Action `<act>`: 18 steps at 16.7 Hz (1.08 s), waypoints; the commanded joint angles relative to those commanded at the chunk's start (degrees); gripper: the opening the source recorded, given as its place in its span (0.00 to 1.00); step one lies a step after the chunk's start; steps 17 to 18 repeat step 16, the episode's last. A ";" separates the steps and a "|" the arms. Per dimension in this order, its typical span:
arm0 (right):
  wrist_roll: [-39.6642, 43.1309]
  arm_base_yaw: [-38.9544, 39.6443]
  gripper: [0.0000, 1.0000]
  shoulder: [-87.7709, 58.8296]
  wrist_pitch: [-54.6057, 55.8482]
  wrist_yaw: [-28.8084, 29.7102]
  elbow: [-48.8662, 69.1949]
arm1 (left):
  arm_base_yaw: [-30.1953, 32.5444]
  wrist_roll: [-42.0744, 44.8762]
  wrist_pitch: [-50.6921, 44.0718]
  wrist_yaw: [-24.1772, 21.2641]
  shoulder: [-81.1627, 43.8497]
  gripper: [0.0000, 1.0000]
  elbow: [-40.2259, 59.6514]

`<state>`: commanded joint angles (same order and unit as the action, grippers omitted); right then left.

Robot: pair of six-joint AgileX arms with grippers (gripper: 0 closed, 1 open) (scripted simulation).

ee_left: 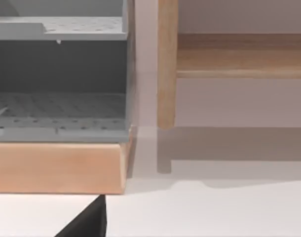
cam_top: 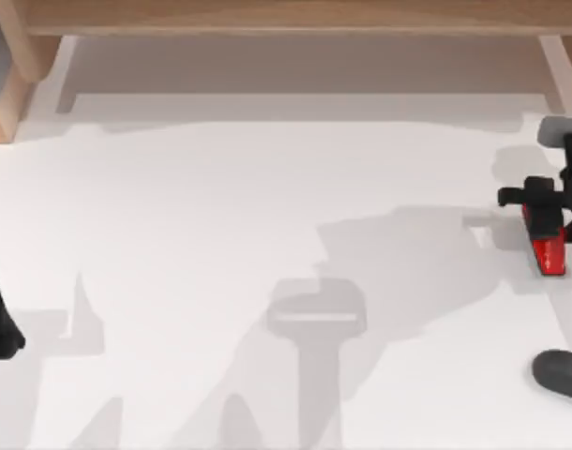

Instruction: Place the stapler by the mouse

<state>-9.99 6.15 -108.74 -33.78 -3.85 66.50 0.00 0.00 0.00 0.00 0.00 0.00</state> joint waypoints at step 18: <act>0.00 0.00 1.00 0.00 0.00 0.00 0.00 | 0.00 0.00 0.00 0.00 0.00 1.00 0.00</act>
